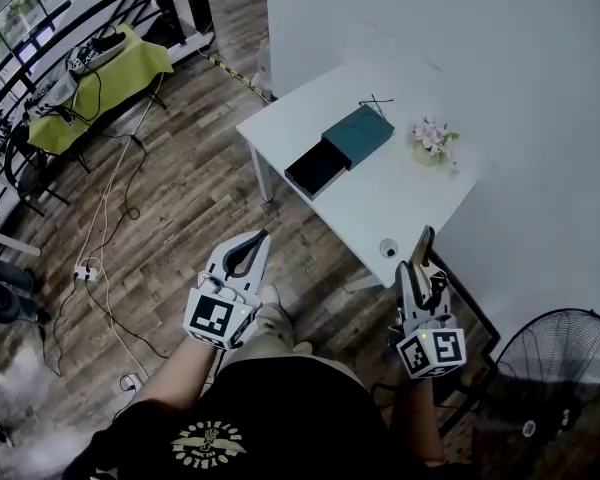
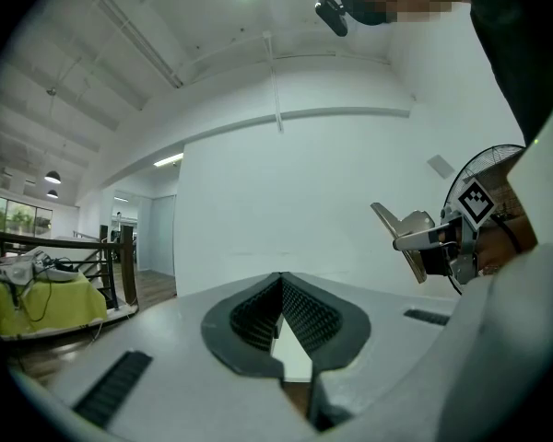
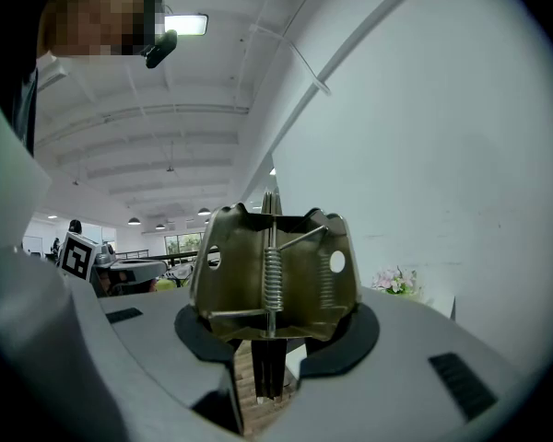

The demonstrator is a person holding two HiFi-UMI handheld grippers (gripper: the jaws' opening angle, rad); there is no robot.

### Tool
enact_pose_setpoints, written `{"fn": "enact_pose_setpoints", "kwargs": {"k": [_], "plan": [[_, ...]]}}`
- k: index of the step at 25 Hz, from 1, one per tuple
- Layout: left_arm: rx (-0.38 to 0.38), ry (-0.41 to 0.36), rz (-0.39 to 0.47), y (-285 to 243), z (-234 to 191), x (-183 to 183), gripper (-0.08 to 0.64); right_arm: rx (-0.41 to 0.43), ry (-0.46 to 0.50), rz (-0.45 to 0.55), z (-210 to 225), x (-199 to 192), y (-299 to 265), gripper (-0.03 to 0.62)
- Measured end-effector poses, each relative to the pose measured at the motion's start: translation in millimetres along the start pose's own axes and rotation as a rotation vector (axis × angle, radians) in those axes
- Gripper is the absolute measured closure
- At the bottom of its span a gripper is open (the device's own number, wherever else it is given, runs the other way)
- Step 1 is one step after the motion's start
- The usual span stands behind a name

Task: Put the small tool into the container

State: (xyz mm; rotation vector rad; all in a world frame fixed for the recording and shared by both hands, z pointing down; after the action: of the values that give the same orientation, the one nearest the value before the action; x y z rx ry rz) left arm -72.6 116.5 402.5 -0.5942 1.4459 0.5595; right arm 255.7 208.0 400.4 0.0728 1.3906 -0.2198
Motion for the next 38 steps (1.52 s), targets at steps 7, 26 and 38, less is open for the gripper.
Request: {"fn": "enact_pose_setpoints", "kwargs": {"k": [7, 26, 38], "plan": [[-0.001, -0.001, -0.018, -19.7, -34.8, -2.7, 0.554, 0.012, -0.004, -0.008, -6.9, 1.1, -42.6, 0.465], [-0.051, 0.015, -0.052, -108.7, -117.8, -21.1, 0.554, -0.007, -0.020, -0.062, 4.9, -4.6, -157.5, 0.465], [-0.129, 0.002, -0.015, -157.0, -178.1, -8.5, 0.554, -0.065, -0.015, -0.037, -7.8, 16.4, -214.8, 0.465]]}}
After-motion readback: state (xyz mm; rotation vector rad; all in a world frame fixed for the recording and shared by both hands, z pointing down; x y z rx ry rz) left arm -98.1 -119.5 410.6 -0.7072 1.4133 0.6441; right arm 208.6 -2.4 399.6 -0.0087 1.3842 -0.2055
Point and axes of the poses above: the fingertips, and each gripper's own axes: y backward along the fingers, z to its right, x out of its top, the point moved 10 cm from there along y, backward along the fingers, and after that the axes turned 1 degree about z, right-handed, at the moved point
